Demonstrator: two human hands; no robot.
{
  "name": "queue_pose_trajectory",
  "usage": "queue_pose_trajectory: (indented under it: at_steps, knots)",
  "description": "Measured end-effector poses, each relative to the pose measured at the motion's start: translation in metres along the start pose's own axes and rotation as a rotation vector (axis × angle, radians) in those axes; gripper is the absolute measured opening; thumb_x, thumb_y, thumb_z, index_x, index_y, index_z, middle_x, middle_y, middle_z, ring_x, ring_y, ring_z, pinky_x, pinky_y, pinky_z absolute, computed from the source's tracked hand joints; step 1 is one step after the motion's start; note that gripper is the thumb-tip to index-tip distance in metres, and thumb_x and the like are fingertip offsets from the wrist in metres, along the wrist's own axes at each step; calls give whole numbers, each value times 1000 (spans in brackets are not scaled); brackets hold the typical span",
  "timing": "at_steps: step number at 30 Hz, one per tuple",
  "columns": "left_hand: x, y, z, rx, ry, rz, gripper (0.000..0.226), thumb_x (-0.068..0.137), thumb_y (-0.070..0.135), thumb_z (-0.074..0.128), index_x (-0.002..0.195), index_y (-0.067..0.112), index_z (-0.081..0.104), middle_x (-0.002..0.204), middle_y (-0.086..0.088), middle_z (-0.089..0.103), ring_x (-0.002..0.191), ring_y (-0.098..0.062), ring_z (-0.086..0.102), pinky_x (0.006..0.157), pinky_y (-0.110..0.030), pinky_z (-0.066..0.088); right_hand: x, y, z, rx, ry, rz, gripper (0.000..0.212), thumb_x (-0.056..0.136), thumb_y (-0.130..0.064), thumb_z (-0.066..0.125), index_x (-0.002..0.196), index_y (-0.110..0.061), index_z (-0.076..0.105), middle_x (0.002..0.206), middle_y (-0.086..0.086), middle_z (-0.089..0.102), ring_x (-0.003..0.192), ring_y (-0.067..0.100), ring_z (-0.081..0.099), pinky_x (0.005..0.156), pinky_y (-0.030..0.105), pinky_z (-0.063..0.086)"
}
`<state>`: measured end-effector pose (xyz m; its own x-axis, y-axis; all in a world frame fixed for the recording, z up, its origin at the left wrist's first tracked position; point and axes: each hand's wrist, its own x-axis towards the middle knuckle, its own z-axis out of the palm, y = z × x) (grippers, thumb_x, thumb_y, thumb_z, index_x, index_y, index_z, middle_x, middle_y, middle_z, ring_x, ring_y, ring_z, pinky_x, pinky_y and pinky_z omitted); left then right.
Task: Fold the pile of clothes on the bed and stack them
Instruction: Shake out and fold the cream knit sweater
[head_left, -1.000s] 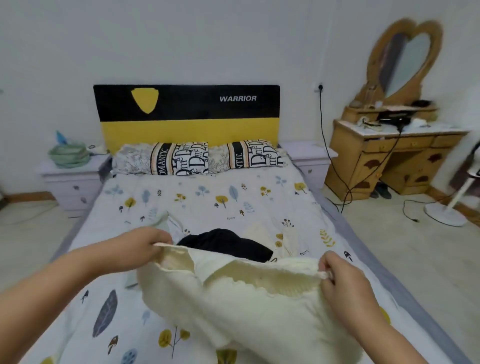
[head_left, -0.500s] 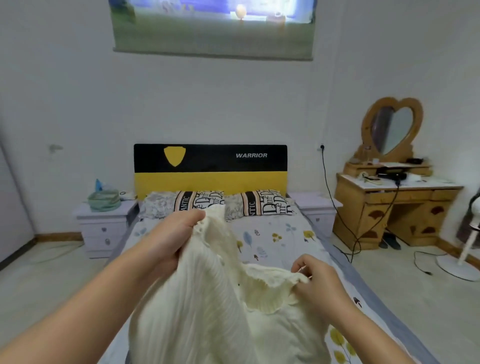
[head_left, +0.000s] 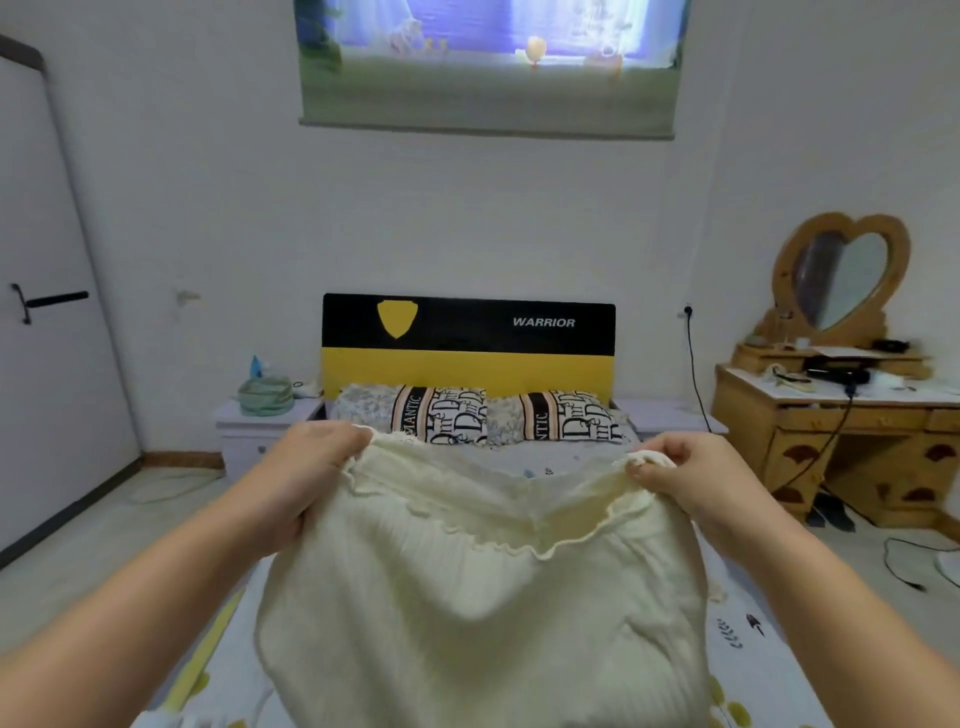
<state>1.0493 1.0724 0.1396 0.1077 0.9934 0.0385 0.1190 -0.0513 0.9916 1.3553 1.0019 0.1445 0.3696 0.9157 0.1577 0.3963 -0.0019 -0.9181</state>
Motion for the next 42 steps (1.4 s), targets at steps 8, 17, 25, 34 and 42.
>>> queue_pose_trajectory:
  at_steps: [8, 17, 25, 34, 42]
  knots:
    - [-5, 3, 27, 236, -28, 263, 42, 75, 50, 67, 111, 33, 55, 114, 14, 54, 97, 0, 53, 83, -27, 41, -7, -23, 40, -2, -125, -142, 23, 78, 2, 69, 75, -20, 65, 77, 2, 69, 65, 14, 62, 57, 26, 50]
    - [6, 3, 88, 377, -268, 258, 15, 70, 35, 70, 67, 20, 66, 62, 3, 59, 58, -11, 52, 57, -25, 38, -12, -41, 84, 146, -136, -222, 22, 77, 1, 67, 80, -20, 59, 83, 0, 65, 71, 10, 59, 59, 19, 48]
    - [14, -12, 92, -388, -67, -242, 11, 90, 17, 59, 88, 7, 61, 76, -17, 65, 68, -28, 62, 61, -31, 50, -62, 2, 123, -101, -263, -103, 32, 77, -46, 66, 96, -35, 43, 93, -14, 54, 81, 1, 53, 65, 18, 42]
    - [4, -10, 74, -423, -268, -336, 13, 93, 14, 53, 92, 3, 59, 67, -13, 68, 55, -20, 67, 48, -31, 57, -49, 23, 129, -102, -171, -252, 46, 80, 1, 48, 101, -40, 52, 81, -13, 62, 75, -1, 58, 64, 15, 44]
    - [20, -25, 23, 464, 42, 43, 31, 89, 30, 59, 67, 7, 64, 68, -10, 62, 63, -19, 52, 60, -26, 34, -19, 22, 78, -10, 66, -219, 27, 75, 9, 46, 81, -12, 61, 77, 8, 62, 71, 16, 56, 60, 28, 44]
